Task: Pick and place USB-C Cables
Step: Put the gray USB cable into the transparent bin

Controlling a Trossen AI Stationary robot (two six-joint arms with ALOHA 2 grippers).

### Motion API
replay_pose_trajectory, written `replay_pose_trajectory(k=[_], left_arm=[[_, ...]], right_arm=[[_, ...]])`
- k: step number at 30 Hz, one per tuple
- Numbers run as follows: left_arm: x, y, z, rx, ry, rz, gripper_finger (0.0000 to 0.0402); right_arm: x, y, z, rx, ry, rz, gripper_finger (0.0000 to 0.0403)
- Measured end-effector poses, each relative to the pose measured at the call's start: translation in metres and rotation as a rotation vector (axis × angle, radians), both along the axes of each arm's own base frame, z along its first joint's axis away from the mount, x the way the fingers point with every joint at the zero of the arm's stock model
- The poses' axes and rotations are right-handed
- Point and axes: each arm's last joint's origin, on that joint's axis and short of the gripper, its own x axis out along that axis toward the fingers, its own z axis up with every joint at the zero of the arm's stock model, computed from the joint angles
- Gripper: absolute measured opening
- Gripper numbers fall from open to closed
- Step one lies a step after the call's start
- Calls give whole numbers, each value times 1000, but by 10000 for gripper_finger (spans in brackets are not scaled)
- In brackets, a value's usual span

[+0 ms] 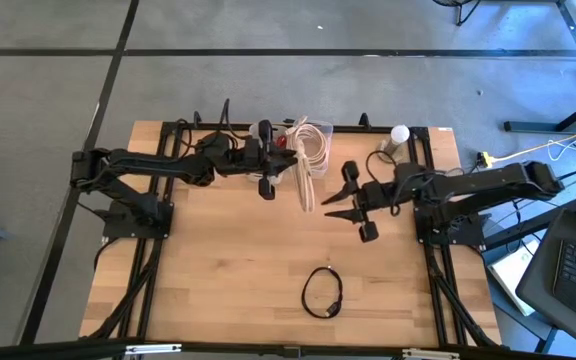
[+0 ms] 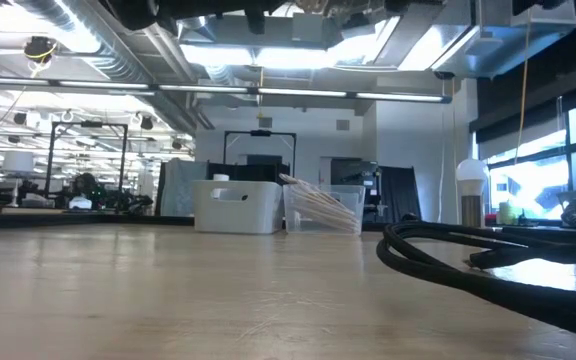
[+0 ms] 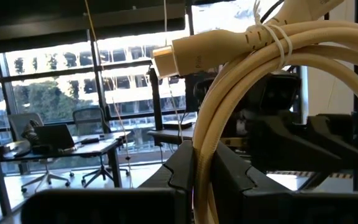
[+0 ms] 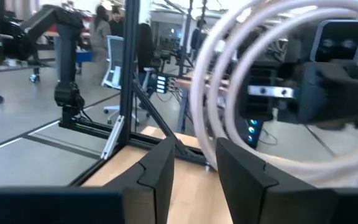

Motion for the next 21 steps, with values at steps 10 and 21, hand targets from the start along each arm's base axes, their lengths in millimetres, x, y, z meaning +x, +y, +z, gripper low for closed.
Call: replay_pose_trajectory(k=[10, 21], left_arm=[[5, 1, -8, -3, 26, 1, 26], [7, 1, -8, -4, 14, -14, 24]], right_arm=[[24, 3, -5, -40, -68, 14, 145], [69, 7, 5, -47, -57, 17, 168]])
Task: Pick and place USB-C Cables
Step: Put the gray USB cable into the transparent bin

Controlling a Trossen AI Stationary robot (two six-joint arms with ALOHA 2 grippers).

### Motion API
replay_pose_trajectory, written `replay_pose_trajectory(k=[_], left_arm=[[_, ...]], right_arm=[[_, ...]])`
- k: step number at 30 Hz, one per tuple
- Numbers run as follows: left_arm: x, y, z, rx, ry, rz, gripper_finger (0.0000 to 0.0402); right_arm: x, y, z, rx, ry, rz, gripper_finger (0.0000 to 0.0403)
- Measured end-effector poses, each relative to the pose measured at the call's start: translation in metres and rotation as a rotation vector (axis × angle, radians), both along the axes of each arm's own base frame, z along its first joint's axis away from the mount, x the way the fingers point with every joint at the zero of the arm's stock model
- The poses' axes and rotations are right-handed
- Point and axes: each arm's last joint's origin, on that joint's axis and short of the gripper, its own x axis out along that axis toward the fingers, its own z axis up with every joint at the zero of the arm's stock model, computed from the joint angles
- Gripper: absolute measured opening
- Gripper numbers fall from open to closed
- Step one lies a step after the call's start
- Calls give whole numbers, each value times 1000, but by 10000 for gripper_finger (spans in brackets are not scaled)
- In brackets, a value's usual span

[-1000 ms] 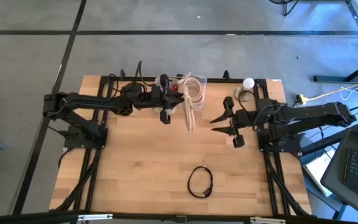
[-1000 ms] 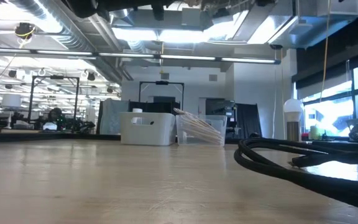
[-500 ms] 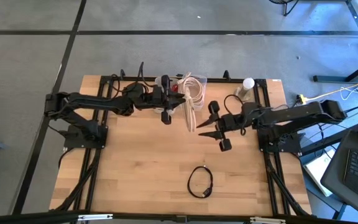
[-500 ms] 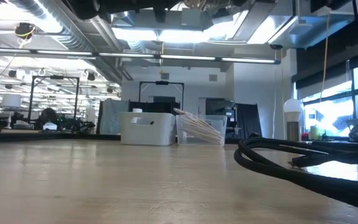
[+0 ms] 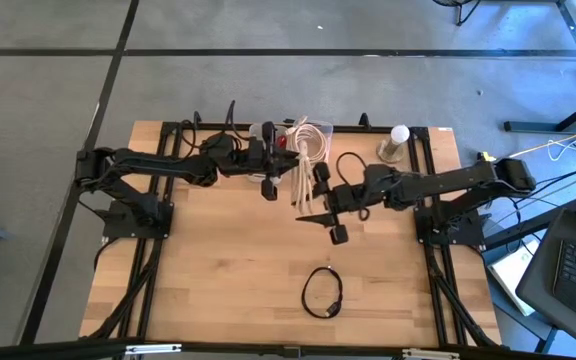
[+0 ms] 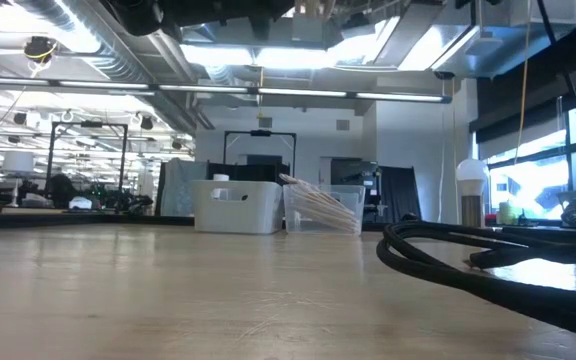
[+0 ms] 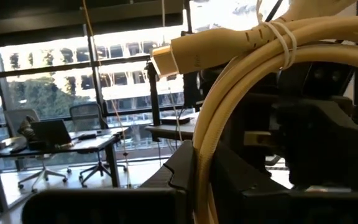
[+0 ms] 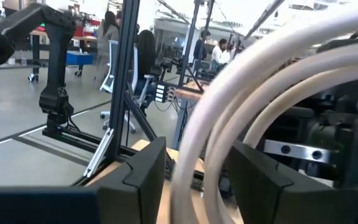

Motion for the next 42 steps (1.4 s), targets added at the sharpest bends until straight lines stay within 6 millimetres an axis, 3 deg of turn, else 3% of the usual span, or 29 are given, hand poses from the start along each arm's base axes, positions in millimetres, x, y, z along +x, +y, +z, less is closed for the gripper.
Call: replay_pose_trajectory(k=[5, 11, 16, 26, 32, 42], left_arm=[[0, -1, 0, -1, 0, -39, 23], [0, -1, 0, 1, -3, -37, 33], [0, -1, 0, 25, 10, -57, 91], [-4, 3, -4, -20, 97, 75, 220], [-5, 3, -2, 12, 91, 93, 243], [-5, 1, -2, 38, 90, 109, 240]], right_arm=[[13, 0, 1, -5, 10, -6, 147], [11, 0, 3, -54, 34, -34, 21], [-3, -4, 5, -102, 138, -150, 17], [-66, -5, 27, -169, 311, -449, 16], [-82, -28, 13, -94, 321, -598, 16], [-61, -105, -44, 171, 375, -529, 16]])
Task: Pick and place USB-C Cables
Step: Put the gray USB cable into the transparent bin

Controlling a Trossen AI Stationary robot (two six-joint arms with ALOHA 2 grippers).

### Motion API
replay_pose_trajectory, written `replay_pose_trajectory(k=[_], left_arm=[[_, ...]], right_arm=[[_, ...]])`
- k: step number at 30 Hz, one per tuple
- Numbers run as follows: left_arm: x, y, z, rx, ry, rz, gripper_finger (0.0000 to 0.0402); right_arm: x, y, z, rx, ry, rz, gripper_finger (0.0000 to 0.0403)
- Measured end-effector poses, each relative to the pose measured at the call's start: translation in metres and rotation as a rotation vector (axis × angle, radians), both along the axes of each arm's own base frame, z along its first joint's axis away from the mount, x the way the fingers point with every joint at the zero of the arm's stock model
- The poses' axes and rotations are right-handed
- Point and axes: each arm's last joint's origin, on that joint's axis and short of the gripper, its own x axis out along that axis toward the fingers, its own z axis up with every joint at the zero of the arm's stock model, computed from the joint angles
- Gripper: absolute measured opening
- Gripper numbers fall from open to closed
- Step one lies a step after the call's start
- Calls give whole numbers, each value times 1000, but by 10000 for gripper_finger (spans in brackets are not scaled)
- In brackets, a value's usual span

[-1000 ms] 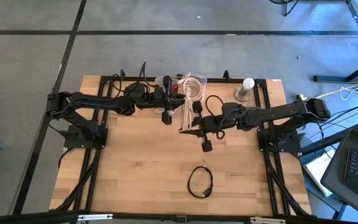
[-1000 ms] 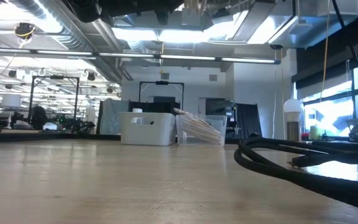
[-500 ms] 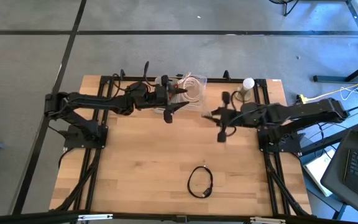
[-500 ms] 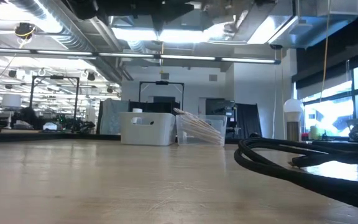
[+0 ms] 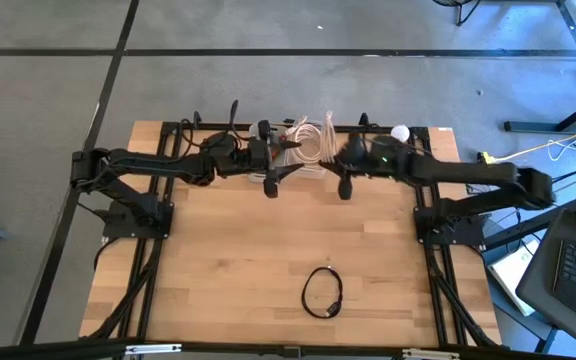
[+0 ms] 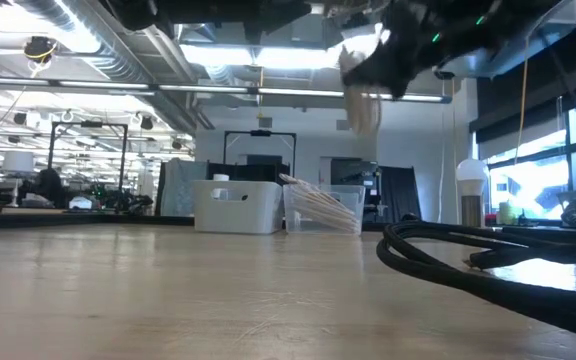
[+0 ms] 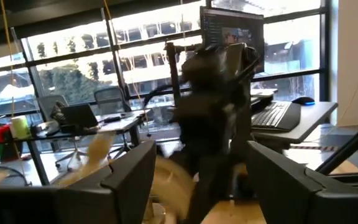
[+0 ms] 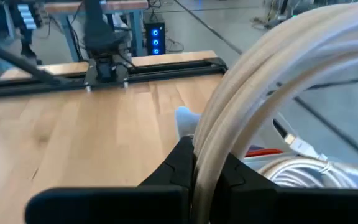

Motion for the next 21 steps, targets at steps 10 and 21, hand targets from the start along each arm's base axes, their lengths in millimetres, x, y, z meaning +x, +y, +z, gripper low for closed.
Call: replay_pose_trajectory(k=[10, 21], left_arm=[[0, 0, 1, -10, -14, -3, 239], [0, -2, 1, -17, -15, -11, 239]], right_arm=[[44, -67, -38, 149, 42, -19, 16], [81, -95, -77, 281, 168, -148, 15]])
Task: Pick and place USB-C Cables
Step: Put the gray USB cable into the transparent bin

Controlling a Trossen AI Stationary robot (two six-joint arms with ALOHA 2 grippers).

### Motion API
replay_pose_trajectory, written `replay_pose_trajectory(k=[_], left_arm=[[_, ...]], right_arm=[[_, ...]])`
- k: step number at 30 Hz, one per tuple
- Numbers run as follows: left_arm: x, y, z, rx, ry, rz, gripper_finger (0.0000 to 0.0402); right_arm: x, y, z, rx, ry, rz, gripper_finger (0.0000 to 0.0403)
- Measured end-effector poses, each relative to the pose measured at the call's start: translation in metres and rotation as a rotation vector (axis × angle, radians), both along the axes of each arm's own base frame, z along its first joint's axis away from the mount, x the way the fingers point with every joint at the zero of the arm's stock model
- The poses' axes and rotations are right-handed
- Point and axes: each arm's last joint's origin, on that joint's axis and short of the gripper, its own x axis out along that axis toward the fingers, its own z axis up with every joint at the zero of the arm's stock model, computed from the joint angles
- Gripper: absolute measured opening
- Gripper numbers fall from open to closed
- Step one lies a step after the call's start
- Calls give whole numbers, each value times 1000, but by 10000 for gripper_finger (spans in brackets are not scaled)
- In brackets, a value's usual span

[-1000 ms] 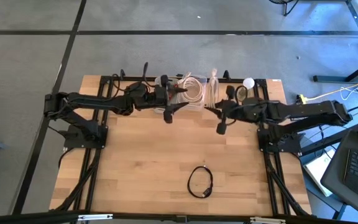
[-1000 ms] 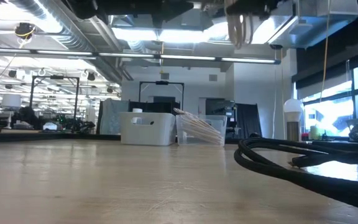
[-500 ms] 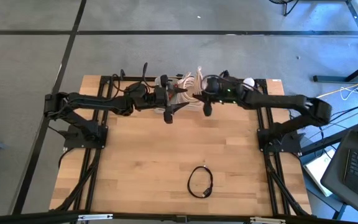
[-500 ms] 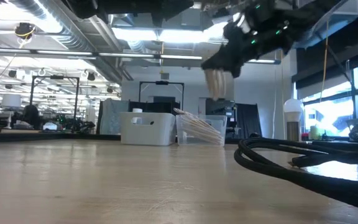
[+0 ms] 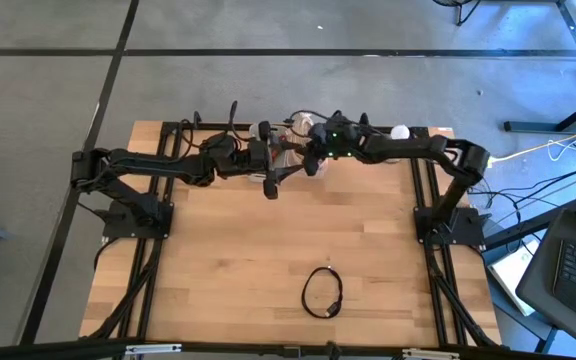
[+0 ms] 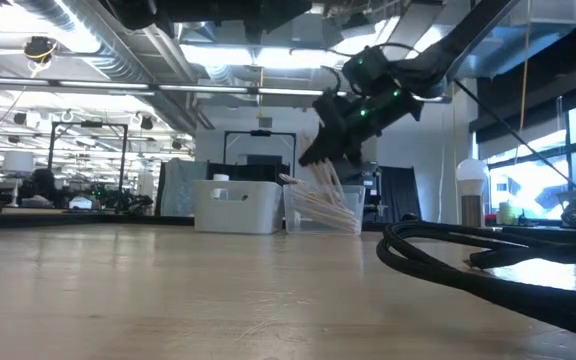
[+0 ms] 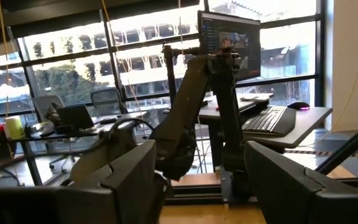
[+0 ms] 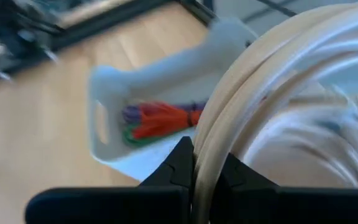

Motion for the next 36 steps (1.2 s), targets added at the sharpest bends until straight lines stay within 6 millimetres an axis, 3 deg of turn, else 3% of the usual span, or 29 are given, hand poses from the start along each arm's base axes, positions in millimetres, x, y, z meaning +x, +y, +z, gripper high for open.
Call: replay_pose_trajectory(k=[11, 16, 18, 27, 31, 36], left_arm=[[0, -1, 1, 2, -7, -4, 239], [1, -6, 1, 4, -9, -18, 239], [1, -7, 1, 5, -11, -22, 239], [1, -7, 1, 6, -14, -22, 239], [1, -7, 1, 6, -14, -22, 239], [1, -7, 3, 8, -28, -22, 239]], right_arm=[[2, -8, -39, 70, 134, -47, 15], [0, -15, -47, 74, 144, -56, 15], [1, -15, -46, 64, 130, -45, 28], [-5, -12, -14, 9, 60, -29, 163], [-10, -9, 1, -6, 53, -32, 183], [-15, -7, 2, 10, 99, -43, 187]])
